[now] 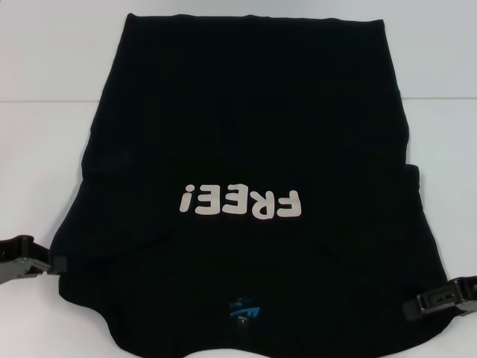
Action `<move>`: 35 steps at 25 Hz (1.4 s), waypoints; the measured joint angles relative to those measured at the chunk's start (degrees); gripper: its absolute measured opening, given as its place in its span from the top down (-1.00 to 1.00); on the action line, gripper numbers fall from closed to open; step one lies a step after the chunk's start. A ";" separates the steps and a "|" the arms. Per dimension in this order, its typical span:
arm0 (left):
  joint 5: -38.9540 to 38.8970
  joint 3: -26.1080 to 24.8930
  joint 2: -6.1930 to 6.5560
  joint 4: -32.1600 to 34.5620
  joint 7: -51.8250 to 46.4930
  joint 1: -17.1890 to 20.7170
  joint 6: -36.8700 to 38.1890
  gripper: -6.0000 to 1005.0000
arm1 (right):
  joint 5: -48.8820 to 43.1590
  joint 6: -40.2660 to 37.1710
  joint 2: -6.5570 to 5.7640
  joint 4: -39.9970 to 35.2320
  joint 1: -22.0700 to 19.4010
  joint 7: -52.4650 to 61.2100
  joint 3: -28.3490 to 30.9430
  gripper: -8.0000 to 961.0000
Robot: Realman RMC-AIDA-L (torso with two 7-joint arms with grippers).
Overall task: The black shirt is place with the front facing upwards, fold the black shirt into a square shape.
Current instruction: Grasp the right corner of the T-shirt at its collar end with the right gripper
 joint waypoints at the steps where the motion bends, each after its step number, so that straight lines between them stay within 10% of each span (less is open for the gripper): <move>1: -0.07 0.00 0.00 0.00 0.00 0.00 0.05 0.98 | 0.00 0.17 0.06 0.12 0.18 -0.02 -0.04 -0.72; 8: -0.47 0.00 0.00 -0.01 0.07 0.06 0.20 0.98 | 0.03 1.37 0.39 0.15 0.52 -0.19 -0.08 -0.71; 27: -1.31 0.04 0.00 -0.21 0.53 0.00 0.23 0.98 | 0.00 2.50 0.51 -0.17 0.53 -1.67 -0.12 0.65; 35: -1.16 0.51 0.34 -0.40 1.04 0.00 2.34 0.98 | 0.07 1.28 0.01 -0.35 0.68 -2.78 0.05 0.91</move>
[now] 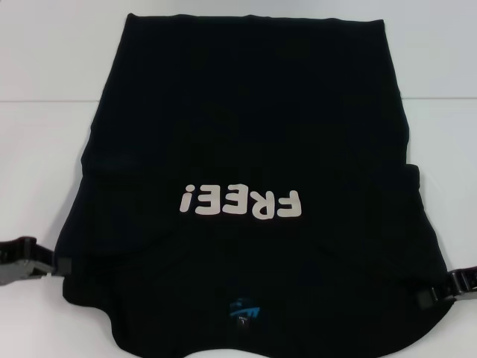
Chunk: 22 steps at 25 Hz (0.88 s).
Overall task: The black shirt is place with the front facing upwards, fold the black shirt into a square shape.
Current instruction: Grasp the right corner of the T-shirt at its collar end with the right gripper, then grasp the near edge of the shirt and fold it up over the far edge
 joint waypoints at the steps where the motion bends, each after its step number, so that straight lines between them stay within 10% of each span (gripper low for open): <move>1: 0.15 0.10 0.11 -0.02 0.10 0.00 0.78 0.98 | 0.06 -0.86 -0.17 -0.02 0.00 -0.82 0.13 0.91; 12: 3.84 2.37 1.60 -0.19 2.00 0.51 11.81 0.98 | 0.15 -13.14 -3.15 -0.78 -2.25 -9.78 1.08 0.90; 22: 9.84 4.33 0.99 -1.14 6.11 1.28 20.67 0.98 | -2.17 -18.26 -2.44 0.37 -5.50 -16.24 0.30 0.89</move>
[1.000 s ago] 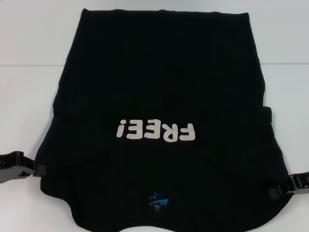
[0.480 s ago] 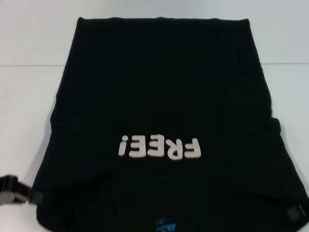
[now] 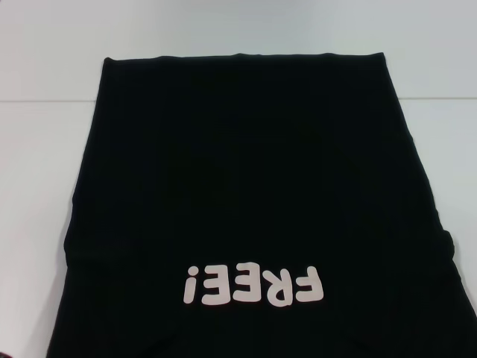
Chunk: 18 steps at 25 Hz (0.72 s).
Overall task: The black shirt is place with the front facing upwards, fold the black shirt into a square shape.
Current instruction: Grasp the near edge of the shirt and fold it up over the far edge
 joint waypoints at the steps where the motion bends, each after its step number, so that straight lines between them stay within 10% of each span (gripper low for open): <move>1: -0.17 -0.30 -0.07 -0.55 0.67 -0.23 0.00 0.98 | 0.27 0.48 0.01 0.44 -0.08 -0.06 0.66 0.89; 18: -18.37 -17.11 -0.02 -2.07 -1.23 -7.13 -25.42 0.98 | 22.47 14.95 -1.95 10.53 -0.26 4.93 24.93 0.86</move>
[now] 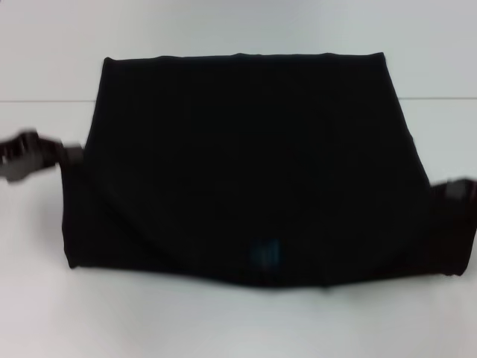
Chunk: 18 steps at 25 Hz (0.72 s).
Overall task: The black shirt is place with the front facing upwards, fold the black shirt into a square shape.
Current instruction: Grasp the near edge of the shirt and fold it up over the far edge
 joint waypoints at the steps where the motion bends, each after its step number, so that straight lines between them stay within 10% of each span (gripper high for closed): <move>1: -1.81 -0.04 -0.45 -0.06 0.16 0.14 -2.00 0.98 | 1.89 2.14 0.32 0.66 -0.14 -0.40 0.20 0.86; 9: -14.88 0.00 -6.40 -2.55 9.18 1.21 -18.13 0.98 | 13.41 18.36 5.43 4.70 0.28 -8.30 0.11 0.85; 18: -18.15 0.27 -8.82 -5.79 17.28 -0.58 -26.27 0.98 | 15.00 29.82 8.21 5.58 3.89 -14.89 -0.30 0.84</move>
